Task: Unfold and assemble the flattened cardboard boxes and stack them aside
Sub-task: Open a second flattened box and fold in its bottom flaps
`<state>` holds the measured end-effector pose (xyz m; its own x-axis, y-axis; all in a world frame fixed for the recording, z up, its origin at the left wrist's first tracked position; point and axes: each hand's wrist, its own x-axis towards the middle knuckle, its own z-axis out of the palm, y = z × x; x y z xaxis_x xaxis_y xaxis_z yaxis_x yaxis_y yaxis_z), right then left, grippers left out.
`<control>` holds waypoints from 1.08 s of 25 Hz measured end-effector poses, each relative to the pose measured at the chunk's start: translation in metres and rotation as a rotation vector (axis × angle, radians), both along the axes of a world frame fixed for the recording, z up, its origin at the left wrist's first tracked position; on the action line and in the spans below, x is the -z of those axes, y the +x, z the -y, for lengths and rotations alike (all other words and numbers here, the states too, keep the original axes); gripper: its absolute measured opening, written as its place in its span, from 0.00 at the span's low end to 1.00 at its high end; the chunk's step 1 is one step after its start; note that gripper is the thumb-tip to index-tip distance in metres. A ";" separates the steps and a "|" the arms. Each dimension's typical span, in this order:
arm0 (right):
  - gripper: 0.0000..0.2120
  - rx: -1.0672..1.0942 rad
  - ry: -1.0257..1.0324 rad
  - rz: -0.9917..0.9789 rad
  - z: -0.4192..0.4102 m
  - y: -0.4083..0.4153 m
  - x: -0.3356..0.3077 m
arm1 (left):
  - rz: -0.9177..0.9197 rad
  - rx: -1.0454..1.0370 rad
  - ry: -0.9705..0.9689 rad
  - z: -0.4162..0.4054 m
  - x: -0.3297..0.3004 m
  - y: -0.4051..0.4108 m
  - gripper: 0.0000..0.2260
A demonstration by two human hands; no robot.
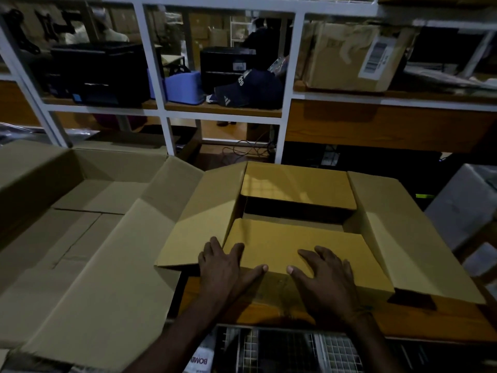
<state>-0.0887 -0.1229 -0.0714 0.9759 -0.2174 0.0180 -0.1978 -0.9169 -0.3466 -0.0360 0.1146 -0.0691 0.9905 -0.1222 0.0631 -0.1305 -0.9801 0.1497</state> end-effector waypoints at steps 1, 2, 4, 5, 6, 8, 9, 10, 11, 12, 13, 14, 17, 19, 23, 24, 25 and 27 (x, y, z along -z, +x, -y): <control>0.39 -0.009 0.005 -0.046 0.005 0.001 -0.005 | 0.000 0.003 -0.016 0.004 0.002 -0.002 0.44; 0.41 -0.020 0.004 -0.096 0.010 0.002 -0.010 | 0.000 0.009 -0.018 0.007 0.002 -0.003 0.44; 0.39 -0.056 -0.023 -0.179 0.021 0.005 -0.020 | -0.039 0.017 -0.024 0.014 -0.001 -0.005 0.43; 0.38 -0.084 -0.039 -0.215 0.027 0.010 -0.024 | -0.079 0.017 -0.041 0.017 -0.003 -0.005 0.44; 0.38 -0.115 -0.052 -0.254 0.034 0.017 -0.027 | -0.120 0.018 -0.062 0.020 -0.006 -0.004 0.45; 0.42 -0.180 -0.060 -0.348 0.048 0.035 -0.031 | -0.178 0.023 -0.096 0.026 -0.011 0.000 0.47; 0.44 -0.207 -0.055 -0.396 0.055 0.045 -0.032 | -0.197 0.024 -0.098 0.029 -0.013 0.001 0.48; 0.45 -0.228 -0.052 -0.430 0.061 0.055 -0.034 | -0.215 0.023 -0.092 0.032 -0.015 0.003 0.47; 0.46 -0.244 -0.055 -0.444 0.067 0.066 -0.033 | -0.238 0.025 -0.084 0.034 -0.016 0.006 0.47; 0.46 -0.256 -0.060 -0.443 0.072 0.075 -0.032 | -0.269 0.036 -0.080 0.037 -0.019 0.009 0.46; 0.46 -0.266 -0.059 -0.436 0.077 0.084 -0.031 | -0.300 0.060 -0.074 0.041 -0.021 0.012 0.44; 0.47 -0.269 -0.055 -0.431 0.080 0.091 -0.028 | -0.323 0.093 -0.060 0.045 -0.023 0.015 0.42; 0.47 -0.260 -0.018 -0.422 0.085 0.107 -0.018 | -0.353 0.169 -0.002 0.061 -0.028 0.021 0.33; 0.48 -0.264 -0.014 -0.430 0.088 0.115 -0.014 | -0.347 0.203 0.006 0.074 -0.030 0.025 0.29; 0.45 -0.253 0.078 -0.406 0.095 0.121 -0.021 | -0.355 0.274 -0.078 0.099 -0.037 0.020 0.20; 0.42 -0.253 0.098 -0.382 0.096 0.123 -0.025 | -0.350 0.279 -0.072 0.104 -0.039 0.018 0.20; 0.41 -0.253 0.102 -0.345 0.096 0.125 -0.029 | -0.339 0.282 -0.062 0.107 -0.041 0.018 0.20; 0.39 -0.228 0.062 -0.245 0.094 0.124 -0.045 | -0.310 0.288 -0.037 0.108 -0.050 0.020 0.24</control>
